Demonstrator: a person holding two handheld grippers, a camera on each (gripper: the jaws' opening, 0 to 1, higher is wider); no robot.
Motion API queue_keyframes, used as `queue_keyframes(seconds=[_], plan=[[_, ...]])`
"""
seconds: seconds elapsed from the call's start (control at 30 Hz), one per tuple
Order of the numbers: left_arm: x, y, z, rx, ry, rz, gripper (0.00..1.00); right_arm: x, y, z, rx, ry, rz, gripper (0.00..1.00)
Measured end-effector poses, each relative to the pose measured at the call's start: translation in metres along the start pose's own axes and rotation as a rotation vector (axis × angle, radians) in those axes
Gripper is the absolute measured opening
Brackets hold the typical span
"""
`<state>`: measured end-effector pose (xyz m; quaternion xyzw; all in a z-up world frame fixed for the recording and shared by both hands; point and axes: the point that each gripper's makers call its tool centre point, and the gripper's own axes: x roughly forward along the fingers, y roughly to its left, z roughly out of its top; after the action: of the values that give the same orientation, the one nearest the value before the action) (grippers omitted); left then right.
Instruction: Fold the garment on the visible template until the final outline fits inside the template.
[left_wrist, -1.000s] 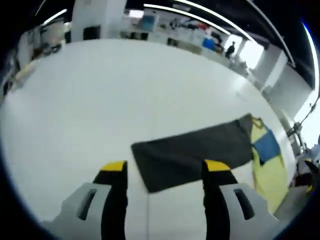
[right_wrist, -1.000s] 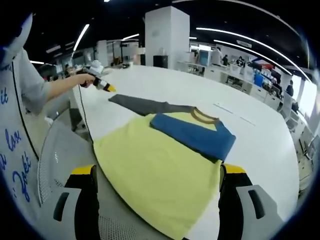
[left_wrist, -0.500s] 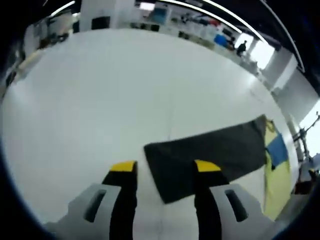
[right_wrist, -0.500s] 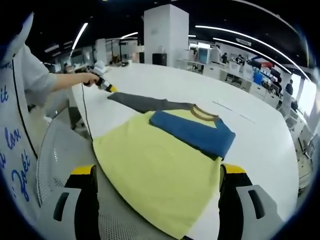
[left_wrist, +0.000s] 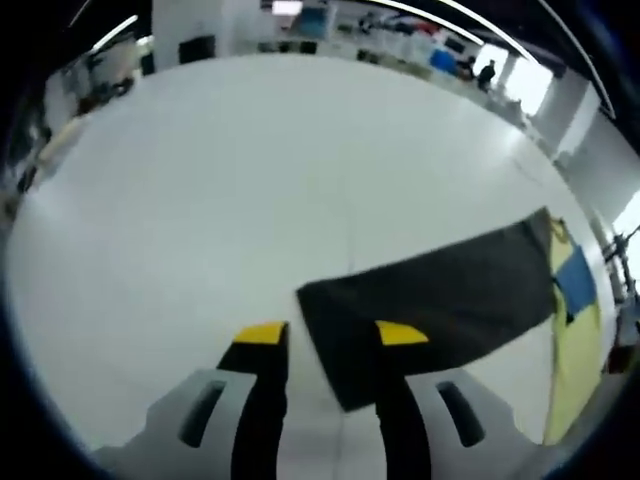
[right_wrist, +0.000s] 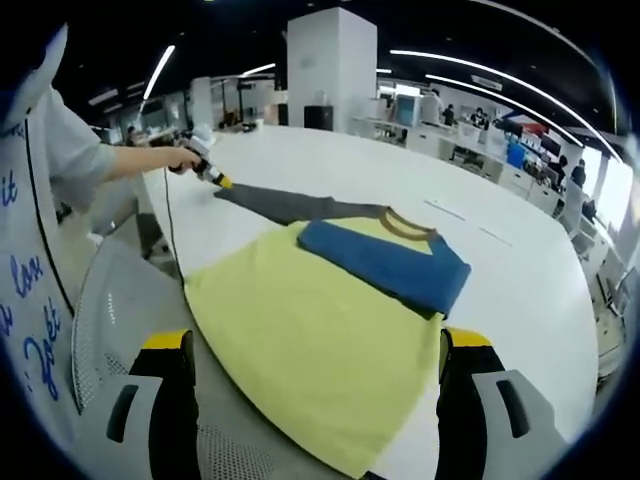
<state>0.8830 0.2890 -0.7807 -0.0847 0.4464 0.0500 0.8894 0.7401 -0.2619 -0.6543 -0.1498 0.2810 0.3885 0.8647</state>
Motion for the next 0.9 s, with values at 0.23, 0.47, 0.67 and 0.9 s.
queue_keyframes(seconds=[0.23, 0.47, 0.67, 0.9], plan=[[0.0, 0.0, -0.002, 0.074, 0.02, 0.05, 0.26, -0.002, -0.003, -0.003, 0.004, -0.002, -0.01, 1.0], [-0.002, -0.005, -0.003, 0.086, 0.033, 0.059, 0.23, -0.003, -0.004, -0.005, 0.009, -0.002, -0.01, 1.0], [0.0, -0.021, -0.001, 0.114, 0.044, 0.046, 0.0, -0.005, -0.005, -0.004, 0.013, -0.017, -0.01, 1.0], [-0.001, -0.02, -0.002, 0.085, 0.069, 0.08, 0.0, -0.009, -0.006, -0.003, 0.02, -0.035, -0.009, 1.0]])
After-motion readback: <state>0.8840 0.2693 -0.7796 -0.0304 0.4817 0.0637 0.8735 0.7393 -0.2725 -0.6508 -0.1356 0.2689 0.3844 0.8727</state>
